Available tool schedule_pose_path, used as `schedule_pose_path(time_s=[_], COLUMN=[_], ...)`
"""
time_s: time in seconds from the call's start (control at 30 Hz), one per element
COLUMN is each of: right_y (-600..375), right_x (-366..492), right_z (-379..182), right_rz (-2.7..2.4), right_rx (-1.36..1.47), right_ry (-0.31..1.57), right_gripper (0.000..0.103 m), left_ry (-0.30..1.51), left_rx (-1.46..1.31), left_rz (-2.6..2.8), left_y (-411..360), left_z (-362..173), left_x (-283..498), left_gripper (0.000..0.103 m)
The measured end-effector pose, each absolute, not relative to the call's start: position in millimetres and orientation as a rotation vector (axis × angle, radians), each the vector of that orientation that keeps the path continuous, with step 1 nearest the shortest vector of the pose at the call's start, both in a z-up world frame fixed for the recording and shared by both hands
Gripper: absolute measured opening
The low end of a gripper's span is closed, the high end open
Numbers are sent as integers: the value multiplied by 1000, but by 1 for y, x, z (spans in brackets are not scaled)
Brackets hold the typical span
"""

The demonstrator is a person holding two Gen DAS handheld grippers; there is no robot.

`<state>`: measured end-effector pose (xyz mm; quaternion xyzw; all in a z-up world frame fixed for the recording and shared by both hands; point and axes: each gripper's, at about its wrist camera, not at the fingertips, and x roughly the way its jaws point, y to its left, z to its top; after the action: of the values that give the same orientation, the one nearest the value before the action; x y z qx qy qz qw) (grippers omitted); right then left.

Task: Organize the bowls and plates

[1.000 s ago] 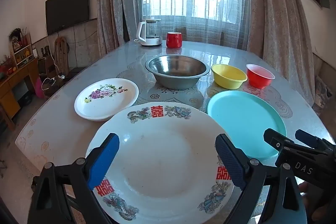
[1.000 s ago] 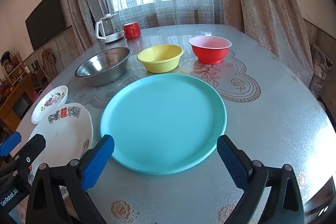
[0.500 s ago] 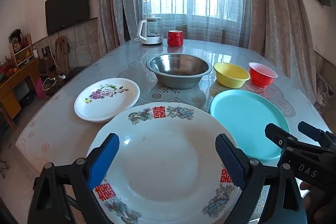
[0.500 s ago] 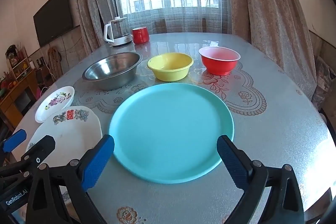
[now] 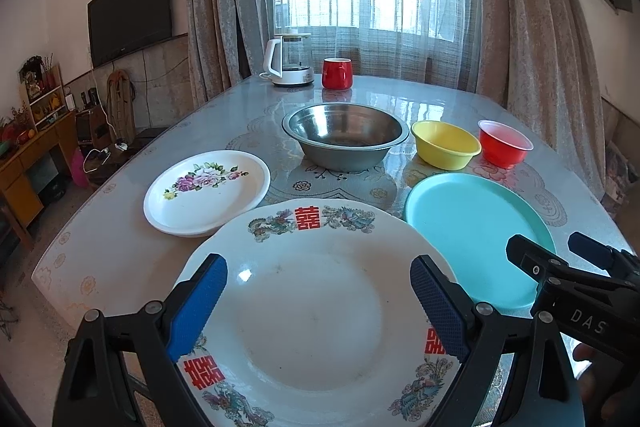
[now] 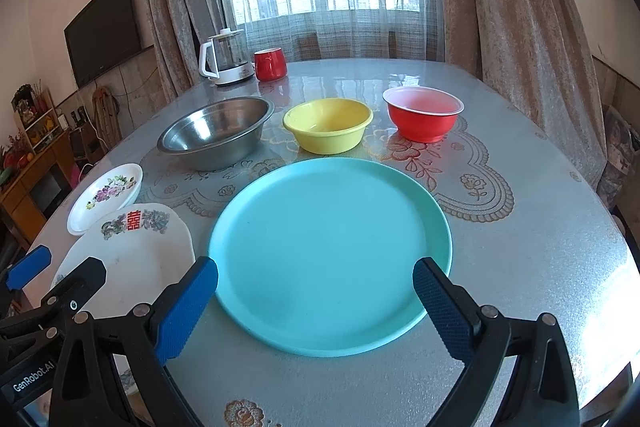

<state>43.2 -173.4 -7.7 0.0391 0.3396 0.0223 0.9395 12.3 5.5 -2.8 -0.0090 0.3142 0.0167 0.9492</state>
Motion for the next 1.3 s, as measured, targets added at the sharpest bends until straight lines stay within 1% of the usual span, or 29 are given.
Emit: schedule_pose_path(time_s=[0.53,1.3], right_y=[-171,-171], right_x=[55,45], right_z=[-3,-1], right_rz=[34,41], right_rx=[81,83], right_ry=[678,669], right_gripper=[100,100], left_ry=[635,621], left_rx=[-5,0], left_rz=[46,31], left_y=[10,4], left_z=[-2,5], left_x=[18,11], left_gripper=[93,93])
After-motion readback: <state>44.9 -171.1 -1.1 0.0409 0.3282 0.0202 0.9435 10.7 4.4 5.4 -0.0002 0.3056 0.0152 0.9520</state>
